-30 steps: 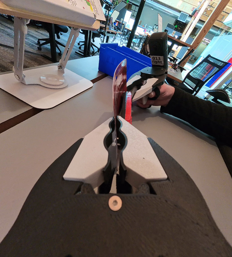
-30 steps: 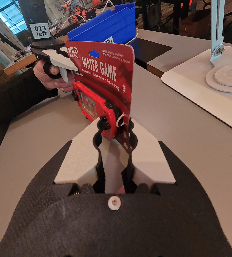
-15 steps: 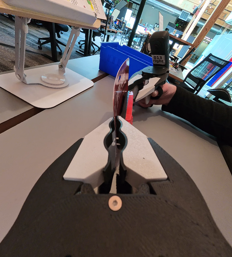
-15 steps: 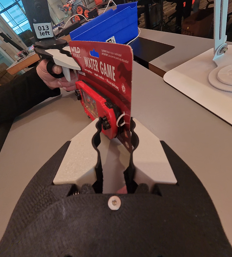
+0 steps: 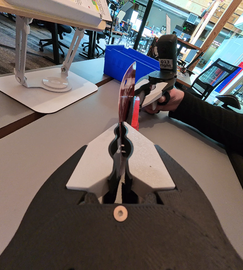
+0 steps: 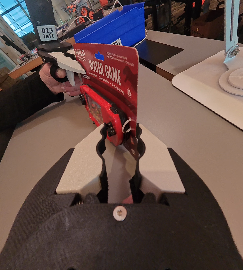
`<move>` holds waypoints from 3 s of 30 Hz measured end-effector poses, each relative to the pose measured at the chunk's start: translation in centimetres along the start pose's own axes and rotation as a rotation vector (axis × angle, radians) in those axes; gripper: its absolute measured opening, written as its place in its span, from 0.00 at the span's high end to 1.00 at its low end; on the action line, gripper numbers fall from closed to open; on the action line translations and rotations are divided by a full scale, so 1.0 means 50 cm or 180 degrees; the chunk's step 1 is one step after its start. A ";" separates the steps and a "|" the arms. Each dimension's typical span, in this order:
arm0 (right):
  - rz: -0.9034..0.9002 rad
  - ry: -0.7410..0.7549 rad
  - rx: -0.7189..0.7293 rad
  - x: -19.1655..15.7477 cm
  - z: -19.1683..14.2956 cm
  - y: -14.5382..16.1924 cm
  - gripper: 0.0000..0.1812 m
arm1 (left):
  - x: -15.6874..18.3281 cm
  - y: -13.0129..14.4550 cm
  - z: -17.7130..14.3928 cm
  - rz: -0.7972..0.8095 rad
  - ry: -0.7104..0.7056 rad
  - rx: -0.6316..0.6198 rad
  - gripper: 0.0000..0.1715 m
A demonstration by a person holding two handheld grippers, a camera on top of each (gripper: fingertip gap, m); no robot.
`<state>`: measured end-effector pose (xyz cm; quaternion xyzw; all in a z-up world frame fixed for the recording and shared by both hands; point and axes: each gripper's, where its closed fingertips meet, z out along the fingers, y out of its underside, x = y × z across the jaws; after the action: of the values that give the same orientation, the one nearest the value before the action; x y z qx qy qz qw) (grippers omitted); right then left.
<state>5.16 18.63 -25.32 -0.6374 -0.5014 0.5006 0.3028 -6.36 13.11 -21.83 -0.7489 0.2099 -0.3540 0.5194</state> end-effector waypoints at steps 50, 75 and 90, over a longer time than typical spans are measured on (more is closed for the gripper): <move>-0.0193 -0.0234 -0.0090 -0.036 -0.007 0.013 0.80 | 0.012 0.004 0.005 0.0020 0.0095 -0.0019 1.00; -0.0208 -0.0254 -0.0127 -0.041 -0.001 0.018 0.80 | 0.016 0.002 0.007 0.0033 0.0114 -0.0012 1.00; -0.0303 -0.0173 -0.0336 -0.033 -0.013 0.041 0.78 | 0.020 0.005 0.012 0.0041 0.0124 -0.0038 1.00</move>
<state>6.45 16.52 -26.37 -0.6141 -0.5648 0.4757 0.2785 -5.23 12.72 -21.89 -0.7436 0.2268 -0.3639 0.5130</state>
